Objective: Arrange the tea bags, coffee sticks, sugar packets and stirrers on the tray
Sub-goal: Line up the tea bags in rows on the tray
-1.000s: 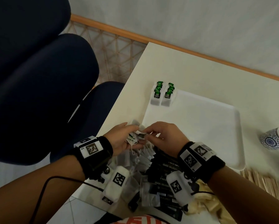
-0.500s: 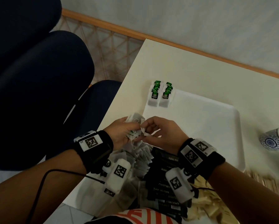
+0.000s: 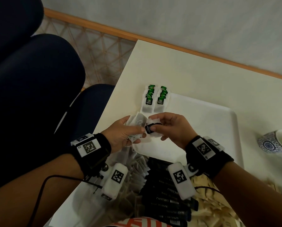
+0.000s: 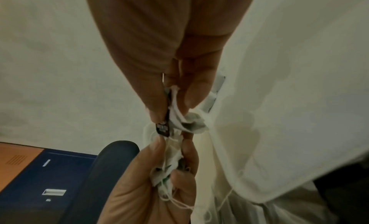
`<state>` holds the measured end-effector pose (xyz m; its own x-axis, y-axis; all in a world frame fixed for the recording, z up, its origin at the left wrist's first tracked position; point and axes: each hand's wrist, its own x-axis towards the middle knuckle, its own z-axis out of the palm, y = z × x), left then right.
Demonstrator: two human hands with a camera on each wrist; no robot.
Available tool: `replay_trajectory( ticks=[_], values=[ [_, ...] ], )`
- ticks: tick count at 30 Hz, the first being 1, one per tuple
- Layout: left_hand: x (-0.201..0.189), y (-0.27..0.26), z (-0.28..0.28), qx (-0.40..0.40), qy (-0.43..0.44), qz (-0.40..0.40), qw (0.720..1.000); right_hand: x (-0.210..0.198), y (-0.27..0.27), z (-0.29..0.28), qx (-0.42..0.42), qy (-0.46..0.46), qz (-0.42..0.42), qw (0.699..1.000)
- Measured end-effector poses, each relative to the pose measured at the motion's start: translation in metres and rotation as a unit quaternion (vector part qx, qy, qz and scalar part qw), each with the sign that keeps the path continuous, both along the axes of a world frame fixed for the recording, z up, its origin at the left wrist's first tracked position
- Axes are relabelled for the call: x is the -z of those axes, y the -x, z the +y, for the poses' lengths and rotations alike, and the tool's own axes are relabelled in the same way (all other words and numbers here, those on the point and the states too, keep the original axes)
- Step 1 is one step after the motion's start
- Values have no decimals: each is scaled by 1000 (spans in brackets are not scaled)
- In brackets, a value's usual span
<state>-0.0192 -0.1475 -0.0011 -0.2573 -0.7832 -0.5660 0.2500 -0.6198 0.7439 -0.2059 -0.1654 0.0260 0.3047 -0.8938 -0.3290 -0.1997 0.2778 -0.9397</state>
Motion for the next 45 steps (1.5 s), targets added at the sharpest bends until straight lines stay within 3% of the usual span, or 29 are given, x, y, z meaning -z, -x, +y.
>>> replay_trajectory(
  ticks=[6,12,22,28,32,41,45],
  values=[
    [0,7,-11,12,86,-78,993,2,6,-13,-29,14,111,993],
    [5,10,-20,42,122,-129,983,4,6,-24,-23,5,44,999],
    [10,-16,-34,-8,116,-143,983,15,17,-50,-63,95,111,987],
    [11,-30,-48,-52,112,-145,982,24,22,-76,-134,119,299,937],
    [10,-28,-57,-70,107,-139,982,24,19,-100,-135,110,372,912],
    [11,-11,-67,-63,97,-111,987,27,13,-127,-199,167,447,856],
    [13,-8,-68,-65,99,-115,986,25,14,-126,-175,204,429,862]
  ],
)
